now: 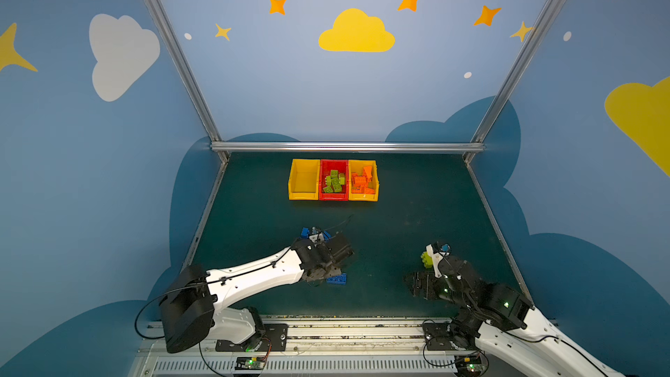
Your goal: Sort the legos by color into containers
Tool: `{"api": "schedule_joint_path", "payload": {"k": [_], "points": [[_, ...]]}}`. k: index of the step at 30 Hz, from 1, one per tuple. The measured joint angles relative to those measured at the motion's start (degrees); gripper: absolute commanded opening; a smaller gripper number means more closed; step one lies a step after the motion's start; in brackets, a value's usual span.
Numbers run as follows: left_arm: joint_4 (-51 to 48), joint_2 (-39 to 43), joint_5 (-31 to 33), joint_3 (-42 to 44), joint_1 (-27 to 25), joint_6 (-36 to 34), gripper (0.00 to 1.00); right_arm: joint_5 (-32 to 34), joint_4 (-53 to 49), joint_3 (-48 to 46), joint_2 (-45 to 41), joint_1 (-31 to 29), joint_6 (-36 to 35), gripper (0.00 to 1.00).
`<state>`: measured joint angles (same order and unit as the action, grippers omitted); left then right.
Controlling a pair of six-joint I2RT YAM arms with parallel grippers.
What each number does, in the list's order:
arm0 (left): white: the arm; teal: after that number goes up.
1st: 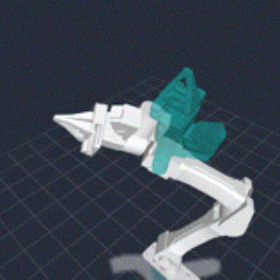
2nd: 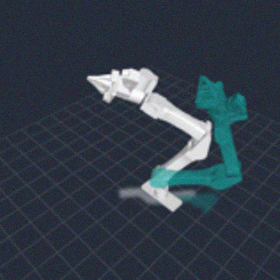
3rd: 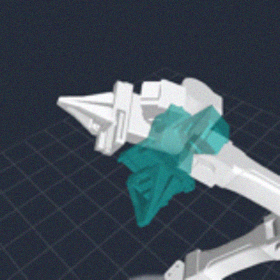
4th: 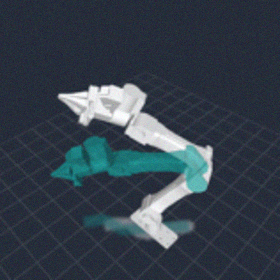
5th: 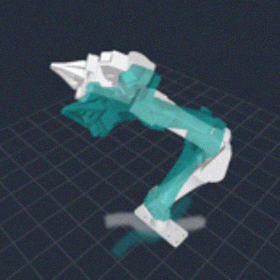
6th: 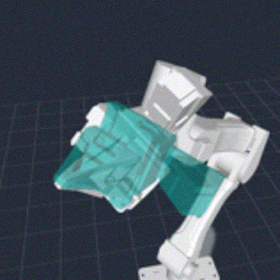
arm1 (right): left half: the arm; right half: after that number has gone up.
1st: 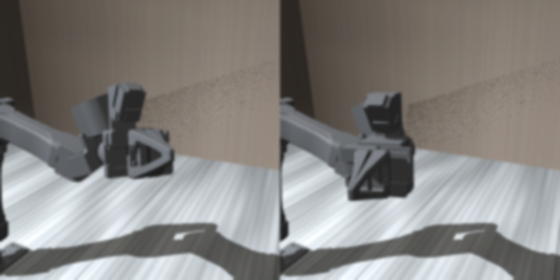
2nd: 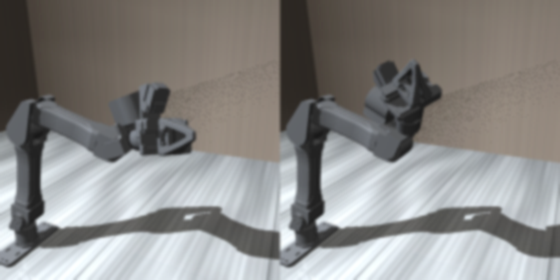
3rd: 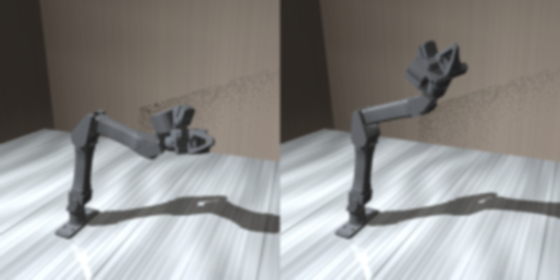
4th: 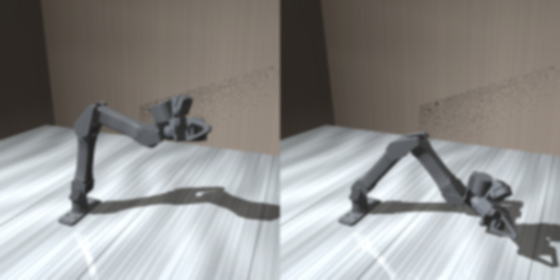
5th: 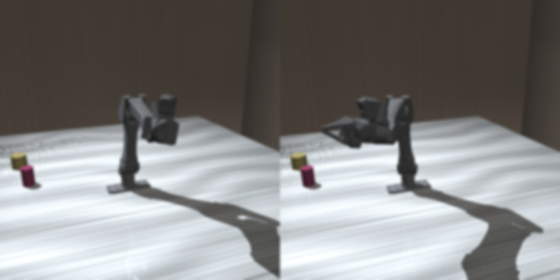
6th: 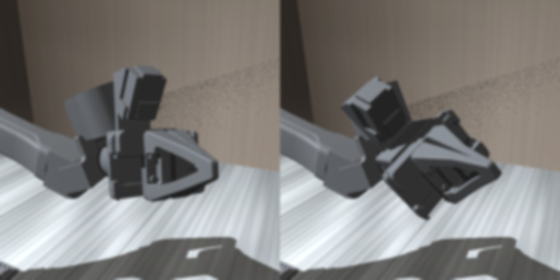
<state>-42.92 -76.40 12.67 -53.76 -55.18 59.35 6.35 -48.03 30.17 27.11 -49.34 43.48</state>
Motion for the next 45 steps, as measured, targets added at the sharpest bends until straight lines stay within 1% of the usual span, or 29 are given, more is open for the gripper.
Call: {"api": "schedule_joint_path", "payload": {"k": [4, 9, 12, 15, 21, 24, 30, 34, 35, 36, 37, 39, 40, 42, 45], "points": [[0.1, 1.4, 0.3, -3.9, 6.2, -4.9, 0.34, 0.1, 2.8, 2.0, 5.0, 0.0, -0.9, 0.94], [0.9, 0.9, -1.0, -8.5, 13.7, -10.1, 0.35, 0.0, 6.7, 4.6, 11.9, 0.0, -2.3, 0.94], [2.1, -1.2, -2.8, -12.0, 17.9, -12.6, 0.35, 0.0, 8.5, 5.7, 15.2, 0.0, -3.2, 0.94], [3.1, -5.3, -4.5, -16.5, 21.6, -14.8, 0.35, 0.0, 9.1, 7.1, 18.1, 0.0, -3.9, 0.94], [4.0, -17.0, -7.0, -28.9, 27.3, -18.9, 0.35, -0.4, 10.6, 9.5, 20.3, 0.0, -4.7, 0.94], [3.9, -24.1, -8.9, -36.4, 29.6, -20.2, 0.35, -0.5, 10.6, 10.1, 21.9, 0.4, -5.0, 0.94], [2.0, -42.7, -14.1, -57.3, 32.1, -23.5, 0.37, -0.5, 10.8, 12.0, 25.9, 1.6, -6.3, 0.94], [-2.7, -56.6, -16.5, -75.1, 32.7, -25.0, 0.37, -0.4, 11.0, 13.7, 28.2, 2.6, -6.9, 0.94], [-3.8, -59.7, -16.7, -79.5, 32.8, -25.2, 0.39, -0.3, 11.0, 14.0, 28.5, 2.8, -7.1, 0.94], [-5.4, -63.4, -17.1, -84.8, 32.9, -25.5, 0.44, -0.3, 11.0, 14.2, 28.9, 3.1, -7.3, 0.94], [-6.8, -66.6, -17.4, -89.7, 33.0, -25.7, 0.55, -0.3, 10.9, 14.4, 29.1, 3.5, -7.5, 0.94], [-8.5, -71.6, -18.5, -96.9, 33.5, -26.0, 0.7, -0.2, 10.9, 14.6, 29.3, 4.1, -7.7, 0.94], [-9.2, -73.3, -18.9, -99.4, 33.8, -25.9, 0.75, -0.1, 11.0, 14.7, 29.4, 4.4, -7.8, 0.94], [-10.1, -74.9, -20.5, -101.3, 34.6, -25.7, 0.83, 0.1, 10.9, 14.7, 29.4, 5.1, -7.8, 0.94], [-10.3, -74.2, -22.1, -99.9, 35.3, -25.1, 0.93, 0.4, 10.6, 14.7, 29.2, 6.2, -7.5, 0.94]]}}
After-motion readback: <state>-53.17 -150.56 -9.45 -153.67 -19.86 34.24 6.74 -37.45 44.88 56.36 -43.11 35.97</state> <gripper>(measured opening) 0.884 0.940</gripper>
